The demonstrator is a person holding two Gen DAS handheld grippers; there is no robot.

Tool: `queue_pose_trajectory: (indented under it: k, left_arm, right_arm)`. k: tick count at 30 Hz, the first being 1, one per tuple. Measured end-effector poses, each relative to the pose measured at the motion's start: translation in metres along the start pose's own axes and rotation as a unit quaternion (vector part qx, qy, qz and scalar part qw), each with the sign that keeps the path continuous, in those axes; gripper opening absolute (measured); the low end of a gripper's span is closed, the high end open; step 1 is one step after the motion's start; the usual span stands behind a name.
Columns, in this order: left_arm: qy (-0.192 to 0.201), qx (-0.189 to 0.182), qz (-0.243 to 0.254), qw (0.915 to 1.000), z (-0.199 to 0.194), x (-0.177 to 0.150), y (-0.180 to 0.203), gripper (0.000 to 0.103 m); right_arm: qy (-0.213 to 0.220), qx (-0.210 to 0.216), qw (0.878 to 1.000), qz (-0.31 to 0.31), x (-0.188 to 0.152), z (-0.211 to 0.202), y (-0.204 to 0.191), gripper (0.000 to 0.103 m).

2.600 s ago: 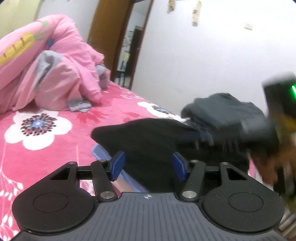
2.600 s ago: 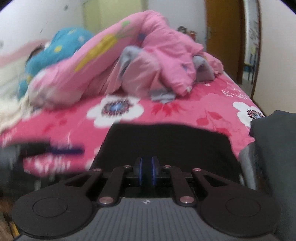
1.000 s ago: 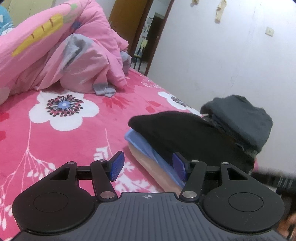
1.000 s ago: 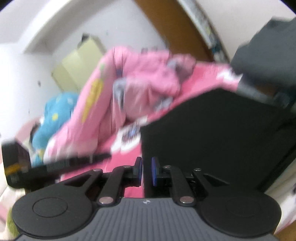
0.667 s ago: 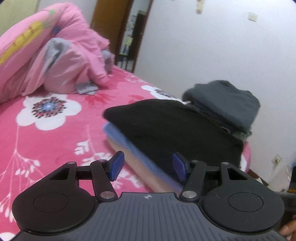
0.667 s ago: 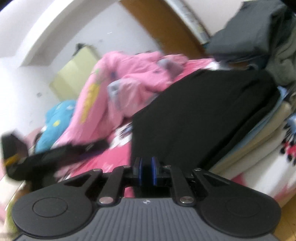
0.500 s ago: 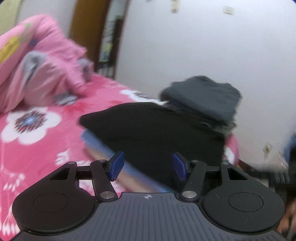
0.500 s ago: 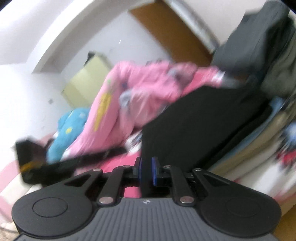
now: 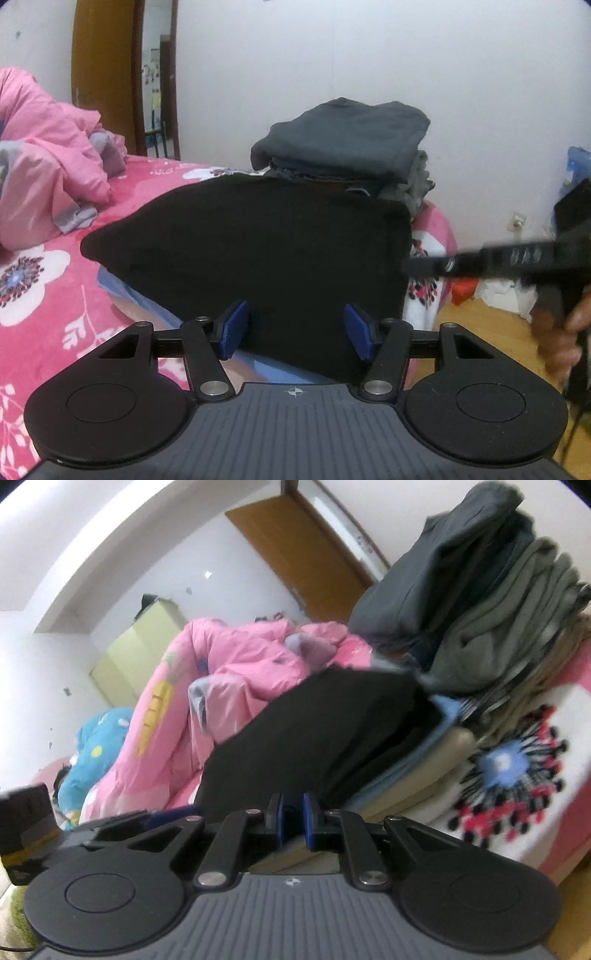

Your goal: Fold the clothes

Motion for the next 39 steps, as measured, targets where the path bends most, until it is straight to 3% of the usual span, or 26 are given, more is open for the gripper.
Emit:
queue_pose_trajectory:
  k: [4,7,11,13,18,22,25,28,31,33,35,37,39]
  left_arm:
    - [-0.001,0.001,0.01,0.9999,0.003,0.0,0.002,0.06]
    - [-0.001,0.002,0.012,0.9999,0.003,0.0,0.002,0.06]
    - [-0.002,-0.001,0.017,0.9998,0.003,-0.001,0.002,0.06]
    - [-0.004,-0.002,0.018,0.9998,0.004,0.0,0.002,0.06]
    - [-0.005,0.0,0.019,0.9998,0.005,0.0,0.002,0.06]
    - [-0.004,0.001,0.016,0.9999,0.005,0.0,0.002,0.06]
    - [-0.004,-0.006,0.012,0.9999,0.004,-0.001,0.0,0.061]
    - [-0.002,-0.009,0.013,0.9999,0.005,-0.003,-0.001,0.062]
    - [0.002,-0.012,0.014,0.9998,0.005,-0.004,-0.002,0.063]
    - [0.003,-0.012,0.015,0.9998,0.005,-0.005,-0.002,0.063]
    - [0.002,-0.011,0.016,0.9998,0.005,-0.005,-0.001,0.063]
    - [0.003,-0.015,0.015,0.9998,0.004,-0.005,-0.002,0.063]
    - [0.007,-0.019,0.015,0.9997,0.003,-0.006,-0.003,0.064]
  right_arm:
    - [0.047,-0.032,0.998,-0.031,0.024,-0.002,0.004,0.013]
    - [0.06,-0.063,0.992,-0.091,0.025,0.008,0.004,0.013]
    - [0.049,-0.16,0.983,-0.08,0.01,-0.001,0.037,0.01]
    - [0.06,-0.185,0.979,-0.057,0.01,-0.013,0.049,0.01]
    - [0.104,-0.133,0.98,-0.108,0.025,-0.017,0.014,0.01]
    - [0.079,-0.114,0.977,-0.164,0.02,0.019,-0.003,0.01]
    - [0.048,-0.176,0.97,-0.16,0.011,0.035,0.022,0.01]
    - [0.068,-0.211,0.964,-0.146,0.018,0.017,0.028,0.01]
    - [0.094,-0.171,0.964,-0.178,0.024,0.009,0.002,0.01]
    - [0.087,-0.128,0.967,-0.2,0.022,0.021,-0.013,0.01]
    - [0.062,-0.113,0.969,-0.209,0.02,0.034,-0.011,0.009]
    - [0.03,-0.156,0.967,-0.199,0.019,0.052,0.004,0.008]
    - [0.042,-0.187,0.961,-0.199,0.025,0.05,0.006,0.011]
Point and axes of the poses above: each gripper's, at about its wrist camera, not at the fingertips, and z roughly the way its jaws point, y to its right, x to its top, the point moved 1 cm from there along z, roughly the way its jaws point, and after that the axes turned 8 degrees about y, right-handed, at the moved point
